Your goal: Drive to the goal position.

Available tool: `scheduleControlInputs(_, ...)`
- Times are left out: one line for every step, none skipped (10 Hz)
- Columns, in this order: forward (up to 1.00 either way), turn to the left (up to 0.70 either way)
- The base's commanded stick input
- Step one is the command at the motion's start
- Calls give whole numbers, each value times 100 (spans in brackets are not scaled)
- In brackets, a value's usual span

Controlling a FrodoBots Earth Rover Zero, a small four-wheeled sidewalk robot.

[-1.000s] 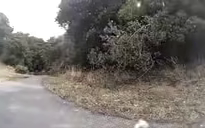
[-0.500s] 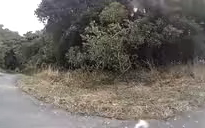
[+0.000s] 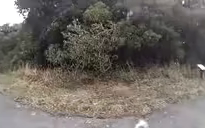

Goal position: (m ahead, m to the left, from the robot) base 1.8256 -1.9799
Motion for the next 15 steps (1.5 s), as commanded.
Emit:
scheduleControlInputs(0, -70)
scheduleControlInputs(0, -70)
scheduleControlInputs(0, -70)
scheduleControlInputs(9, -63)
scheduleControlInputs(39, -39)
scheduleControlInputs(70, -14)
scheduleControlInputs(70, -14)
scheduleControlInputs(70, -14)
scheduleControlInputs(70, -14)
scheduleControlInputs(70, -14)
scheduleControlInputs(70, -14)
scheduleControlInputs(70, -14)
scheduleControlInputs(70, -14)
scheduleControlInputs(70, -14)
scheduleControlInputs(70, -14)
